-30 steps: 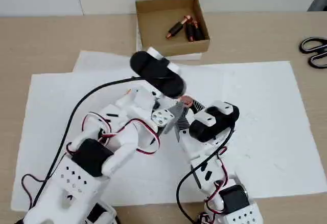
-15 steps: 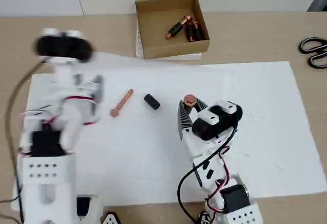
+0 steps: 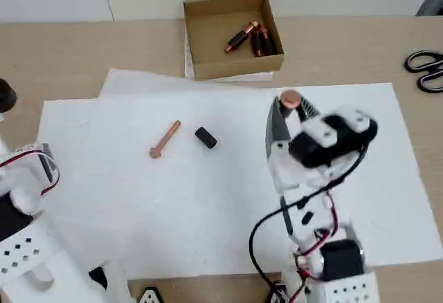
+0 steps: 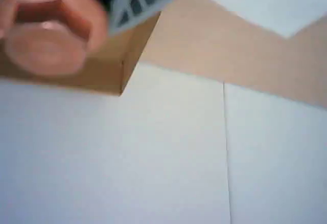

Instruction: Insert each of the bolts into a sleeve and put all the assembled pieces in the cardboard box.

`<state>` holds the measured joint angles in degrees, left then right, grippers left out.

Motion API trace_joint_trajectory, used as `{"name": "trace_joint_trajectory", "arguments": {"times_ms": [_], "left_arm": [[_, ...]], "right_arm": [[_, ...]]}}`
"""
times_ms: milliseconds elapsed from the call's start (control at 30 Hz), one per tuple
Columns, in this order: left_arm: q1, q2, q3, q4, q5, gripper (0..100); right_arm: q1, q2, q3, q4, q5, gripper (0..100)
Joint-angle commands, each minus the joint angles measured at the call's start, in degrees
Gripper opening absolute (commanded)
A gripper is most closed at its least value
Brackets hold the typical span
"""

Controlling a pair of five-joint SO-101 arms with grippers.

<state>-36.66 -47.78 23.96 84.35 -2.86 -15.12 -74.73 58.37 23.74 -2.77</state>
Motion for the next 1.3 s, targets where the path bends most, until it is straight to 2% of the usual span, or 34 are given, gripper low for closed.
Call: {"name": "trace_joint_trajectory", "arguments": {"times_ms": [0, 333, 600, 900, 1067, 1167, 1267], "left_arm": [[-0.4, -1.1, -2.5, 0.4, 1.8, 15], [-0.5, -1.2, -2.5, 4.4, 1.9, 15], [-0.5, -1.3, -2.5, 7.2, 1.9, 15], [-0.4, -1.3, -2.5, 7.4, 3.1, 15], [0.1, -6.2, -2.2, 7.5, 3.1, 15], [3.4, -12.1, -2.2, 8.4, 2.9, 15], [7.8, -17.0, -2.2, 9.7, 2.9, 15]], "right_arm": [[0.7, 26.2, -24.1, -4.9, 0.6, 0.4], [1.5, 87.4, -79.6, -5.8, 0.4, 0.4], [1.9, 117.8, -110.5, -5.8, 0.4, 0.5], [1.8, 137.6, -126.5, -5.7, 0.7, 1.0], [1.8, 143.2, -129.8, -4.1, 0.7, 14.7], [1.7, 143.3, -130.1, -0.4, 0.7, 23.3], [1.8, 143.3, -130.2, -0.1, 0.7, 24.8]]}}
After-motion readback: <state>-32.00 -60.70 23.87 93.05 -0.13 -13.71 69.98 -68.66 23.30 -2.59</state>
